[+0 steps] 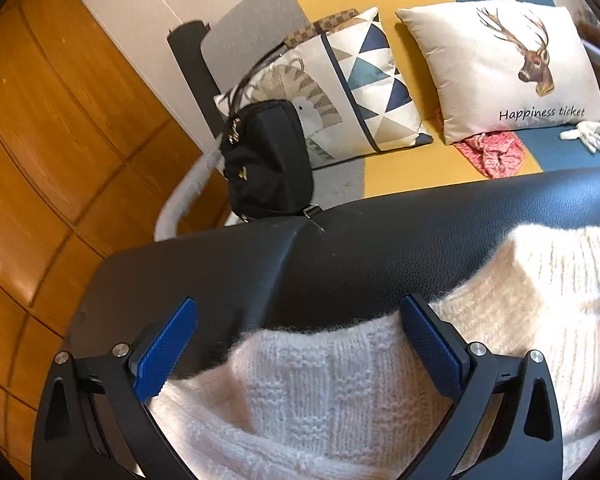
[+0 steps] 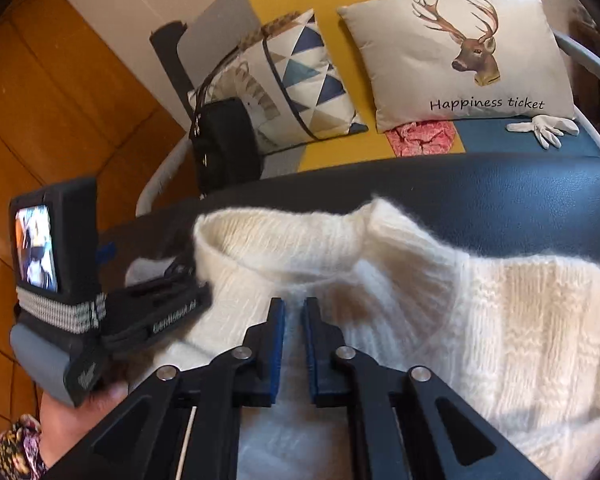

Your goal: Fold clothes

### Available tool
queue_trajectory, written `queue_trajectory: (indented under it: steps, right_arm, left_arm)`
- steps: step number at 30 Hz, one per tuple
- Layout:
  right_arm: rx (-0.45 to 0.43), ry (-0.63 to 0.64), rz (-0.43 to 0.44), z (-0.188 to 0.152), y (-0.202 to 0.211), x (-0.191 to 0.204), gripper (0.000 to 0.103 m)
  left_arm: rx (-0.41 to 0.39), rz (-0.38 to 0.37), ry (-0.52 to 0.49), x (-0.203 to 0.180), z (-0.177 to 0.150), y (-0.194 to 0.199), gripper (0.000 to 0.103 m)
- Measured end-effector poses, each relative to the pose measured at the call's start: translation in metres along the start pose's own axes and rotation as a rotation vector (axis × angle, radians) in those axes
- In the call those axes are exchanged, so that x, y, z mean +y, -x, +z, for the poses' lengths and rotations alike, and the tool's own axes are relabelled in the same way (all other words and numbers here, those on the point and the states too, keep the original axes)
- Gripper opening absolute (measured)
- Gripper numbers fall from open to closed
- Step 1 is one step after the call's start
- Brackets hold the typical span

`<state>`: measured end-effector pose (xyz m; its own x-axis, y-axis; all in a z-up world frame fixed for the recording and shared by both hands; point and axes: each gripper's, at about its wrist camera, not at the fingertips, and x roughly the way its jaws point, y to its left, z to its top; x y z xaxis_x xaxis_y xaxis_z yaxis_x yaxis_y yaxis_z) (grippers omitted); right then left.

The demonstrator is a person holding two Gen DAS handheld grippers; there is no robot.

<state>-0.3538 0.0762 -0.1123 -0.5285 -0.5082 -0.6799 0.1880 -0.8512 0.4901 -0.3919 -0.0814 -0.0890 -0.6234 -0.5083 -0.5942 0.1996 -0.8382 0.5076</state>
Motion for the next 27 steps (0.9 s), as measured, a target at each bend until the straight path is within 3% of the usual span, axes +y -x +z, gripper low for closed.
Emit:
queue_trajectory:
  steps: [3,6,9,12,14,16,21,24,27]
  right_arm:
    - [-0.023,-0.031,0.045,0.000,0.008,-0.005,0.010]
    - [-0.131,-0.067,0.053,0.004,0.034,-0.018,0.016]
    - [-0.123,-0.110,0.003,0.012,0.038,-0.032,0.016]
    - [-0.071,-0.138,0.013,0.017,0.024,-0.043,0.016]
    - [-0.058,-0.142,0.009,0.019,0.018,-0.048,0.010]
    - [-0.065,-0.109,-0.066,0.023,0.016,-0.045,0.002]
    - [-0.085,0.008,-0.247,0.024,0.008,-0.028,0.001]
    - [-0.078,0.020,-0.262,0.027,0.005,-0.027,0.002]
    - [-0.088,-0.002,-0.210,0.027,0.014,-0.030,0.007]
  left_arm:
    - [0.005,-0.009,0.017,0.005,-0.001,-0.001,0.103]
    - [0.013,-0.028,0.039,0.009,-0.002,-0.002,0.103]
    - [0.005,-0.014,0.032,0.006,-0.002,-0.001,0.103]
    - [-0.001,-0.005,0.029,0.005,-0.003,0.000,0.103]
    - [-0.001,-0.004,0.030,0.005,-0.003,0.000,0.103]
    - [-0.002,-0.004,0.031,0.004,-0.003,0.000,0.103]
    - [-0.002,-0.002,0.031,0.004,-0.003,-0.001,0.103]
    - [0.002,-0.012,0.039,0.006,-0.003,-0.001,0.103]
    - [0.007,-0.021,0.045,0.006,-0.003,-0.002,0.103]
